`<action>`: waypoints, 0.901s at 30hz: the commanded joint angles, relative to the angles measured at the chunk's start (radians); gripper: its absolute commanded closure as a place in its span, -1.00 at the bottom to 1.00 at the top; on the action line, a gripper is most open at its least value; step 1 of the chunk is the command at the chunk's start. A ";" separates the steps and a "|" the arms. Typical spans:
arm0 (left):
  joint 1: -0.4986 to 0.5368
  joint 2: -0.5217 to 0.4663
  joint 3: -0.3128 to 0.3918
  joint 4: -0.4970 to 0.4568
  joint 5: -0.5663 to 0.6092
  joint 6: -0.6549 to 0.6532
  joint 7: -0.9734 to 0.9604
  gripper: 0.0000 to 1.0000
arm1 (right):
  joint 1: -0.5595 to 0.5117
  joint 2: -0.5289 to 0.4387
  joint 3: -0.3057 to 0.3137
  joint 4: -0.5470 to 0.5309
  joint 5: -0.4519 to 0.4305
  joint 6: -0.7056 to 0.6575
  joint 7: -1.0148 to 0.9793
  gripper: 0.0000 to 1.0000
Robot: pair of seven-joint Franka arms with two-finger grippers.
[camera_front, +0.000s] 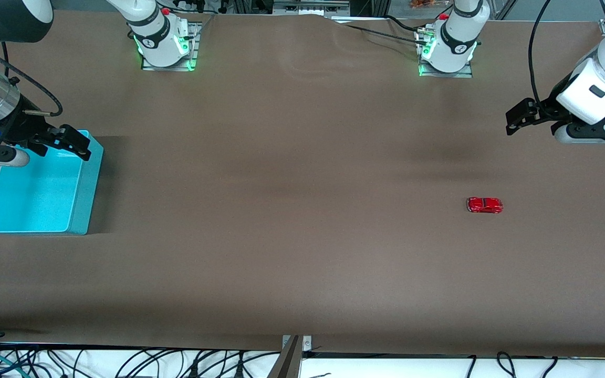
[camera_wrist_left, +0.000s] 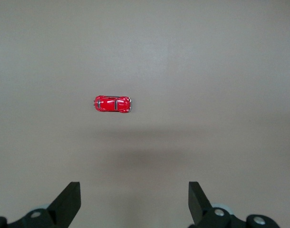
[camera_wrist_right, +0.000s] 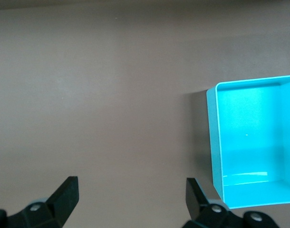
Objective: Wind red beetle toy and store in blue box
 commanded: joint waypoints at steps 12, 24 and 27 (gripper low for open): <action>0.001 0.017 0.001 0.042 0.021 -0.029 0.030 -1.00 | 0.001 0.007 -0.004 0.026 -0.001 -0.019 -0.012 -1.00; 0.005 0.020 0.001 0.040 0.012 -0.029 0.030 -1.00 | 0.001 0.007 -0.004 0.026 -0.001 -0.019 -0.008 -1.00; 0.007 0.027 0.003 0.040 0.010 -0.028 0.031 -1.00 | 0.001 0.007 -0.004 0.024 -0.001 -0.021 -0.006 -1.00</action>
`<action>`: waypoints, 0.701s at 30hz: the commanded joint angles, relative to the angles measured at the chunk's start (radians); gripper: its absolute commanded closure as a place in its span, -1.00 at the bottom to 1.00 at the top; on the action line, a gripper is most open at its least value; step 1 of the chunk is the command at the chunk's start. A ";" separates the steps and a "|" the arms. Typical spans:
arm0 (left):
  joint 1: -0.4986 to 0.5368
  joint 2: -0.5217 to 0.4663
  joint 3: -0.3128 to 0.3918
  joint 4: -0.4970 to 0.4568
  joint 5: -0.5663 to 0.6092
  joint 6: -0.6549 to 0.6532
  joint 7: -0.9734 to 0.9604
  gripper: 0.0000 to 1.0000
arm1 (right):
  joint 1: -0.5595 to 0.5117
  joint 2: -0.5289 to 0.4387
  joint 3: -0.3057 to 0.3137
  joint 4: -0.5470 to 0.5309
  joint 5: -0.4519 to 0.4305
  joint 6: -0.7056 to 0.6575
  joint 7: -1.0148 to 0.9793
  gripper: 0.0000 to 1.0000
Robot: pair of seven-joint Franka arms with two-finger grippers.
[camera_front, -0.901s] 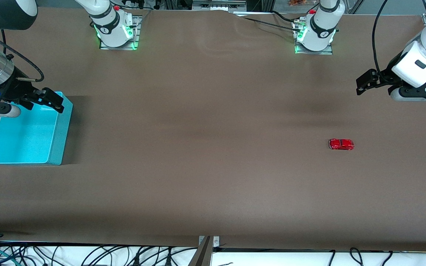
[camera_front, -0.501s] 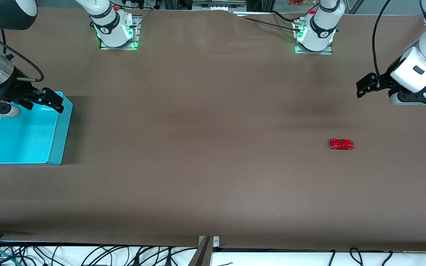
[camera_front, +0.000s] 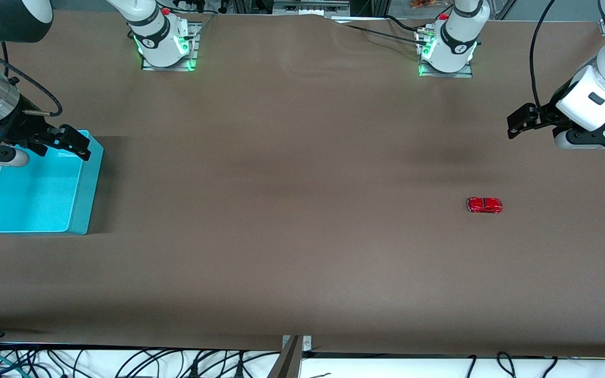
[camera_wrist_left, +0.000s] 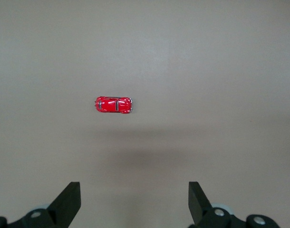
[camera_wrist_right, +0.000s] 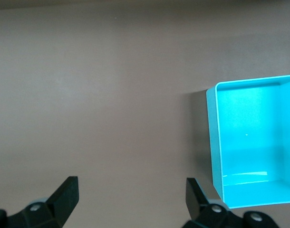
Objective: Wind red beetle toy and store in blue box
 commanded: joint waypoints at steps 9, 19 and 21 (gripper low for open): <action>0.008 0.021 0.003 0.006 0.008 -0.015 0.025 -1.00 | 0.001 0.007 -0.003 0.024 0.001 -0.020 -0.004 -1.00; 0.008 0.009 0.003 -0.018 0.007 0.015 0.026 -1.00 | 0.001 0.006 -0.003 0.024 0.001 -0.020 -0.008 -1.00; 0.008 0.000 0.001 -0.029 0.007 0.023 0.026 -1.00 | 0.001 0.004 -0.003 0.024 0.001 -0.025 -0.008 -1.00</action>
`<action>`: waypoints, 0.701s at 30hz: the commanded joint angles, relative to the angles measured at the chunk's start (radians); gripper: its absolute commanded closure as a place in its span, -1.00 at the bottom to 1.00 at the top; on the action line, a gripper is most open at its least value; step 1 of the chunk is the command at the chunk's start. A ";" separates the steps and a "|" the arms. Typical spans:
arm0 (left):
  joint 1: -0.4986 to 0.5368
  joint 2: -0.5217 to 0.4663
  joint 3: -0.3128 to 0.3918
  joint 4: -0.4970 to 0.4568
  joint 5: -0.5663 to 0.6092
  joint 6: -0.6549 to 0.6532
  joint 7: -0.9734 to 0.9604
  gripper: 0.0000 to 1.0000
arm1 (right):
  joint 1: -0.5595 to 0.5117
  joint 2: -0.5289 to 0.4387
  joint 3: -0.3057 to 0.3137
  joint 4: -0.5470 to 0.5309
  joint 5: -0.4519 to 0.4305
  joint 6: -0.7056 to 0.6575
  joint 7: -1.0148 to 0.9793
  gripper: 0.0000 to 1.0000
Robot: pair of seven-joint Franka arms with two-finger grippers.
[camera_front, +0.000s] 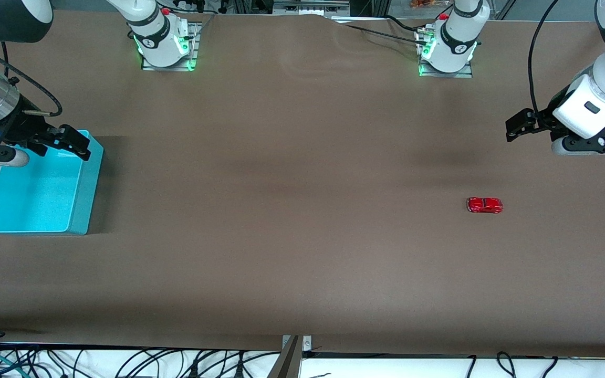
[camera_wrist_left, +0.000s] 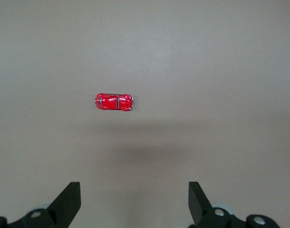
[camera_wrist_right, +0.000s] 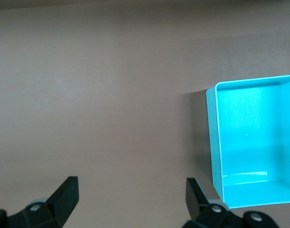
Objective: Wind red beetle toy and store in blue box
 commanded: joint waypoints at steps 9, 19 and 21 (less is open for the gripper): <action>0.007 -0.055 -0.002 -0.090 0.007 0.082 0.026 -1.00 | -0.003 -0.017 -0.012 0.026 -0.006 -0.085 -0.009 -1.00; 0.033 -0.049 -0.001 -0.093 0.008 0.113 0.299 -1.00 | -0.003 -0.033 -0.075 0.026 -0.013 -0.140 -0.130 -1.00; 0.035 -0.049 -0.001 -0.105 0.008 0.114 0.356 -1.00 | -0.003 -0.033 -0.082 0.027 -0.015 -0.149 -0.144 -1.00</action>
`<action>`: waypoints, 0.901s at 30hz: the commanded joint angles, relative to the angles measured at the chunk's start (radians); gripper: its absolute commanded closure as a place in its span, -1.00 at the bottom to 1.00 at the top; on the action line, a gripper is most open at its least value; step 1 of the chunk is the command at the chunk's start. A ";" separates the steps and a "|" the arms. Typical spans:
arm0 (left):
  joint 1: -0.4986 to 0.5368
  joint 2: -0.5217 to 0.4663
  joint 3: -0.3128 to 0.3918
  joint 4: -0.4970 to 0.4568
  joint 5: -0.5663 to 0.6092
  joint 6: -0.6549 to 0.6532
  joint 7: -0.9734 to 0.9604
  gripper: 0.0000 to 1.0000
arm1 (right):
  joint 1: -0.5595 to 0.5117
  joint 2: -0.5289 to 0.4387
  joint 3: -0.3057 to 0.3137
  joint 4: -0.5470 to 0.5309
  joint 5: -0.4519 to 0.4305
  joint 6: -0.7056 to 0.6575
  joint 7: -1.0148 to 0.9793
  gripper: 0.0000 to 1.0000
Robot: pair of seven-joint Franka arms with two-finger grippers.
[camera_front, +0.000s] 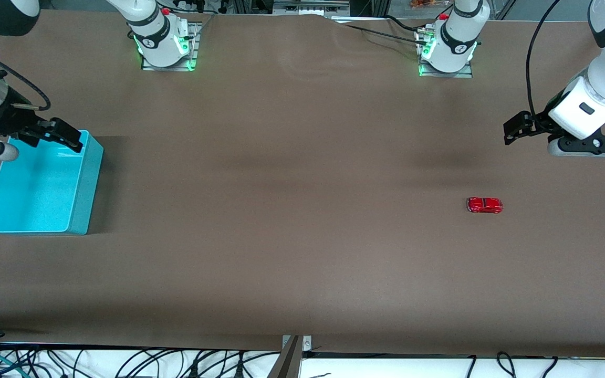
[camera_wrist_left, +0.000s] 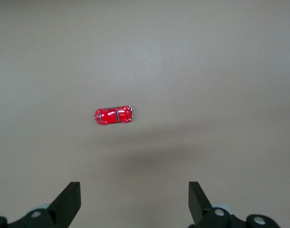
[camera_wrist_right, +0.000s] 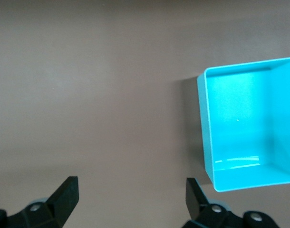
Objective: Wind red beetle toy and store in blue box
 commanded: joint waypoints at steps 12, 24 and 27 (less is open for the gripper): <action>0.064 -0.020 0.001 -0.123 0.008 0.040 0.554 -1.00 | -0.001 -0.012 -0.022 0.012 -0.011 -0.032 -0.050 -1.00; 0.110 0.027 0.002 -0.253 0.011 0.246 0.978 -1.00 | -0.001 -0.013 -0.015 0.012 -0.002 -0.032 -0.050 -1.00; 0.115 0.065 0.002 -0.267 0.014 0.287 1.042 -1.00 | 0.001 -0.012 -0.015 0.014 -0.002 -0.032 -0.050 -1.00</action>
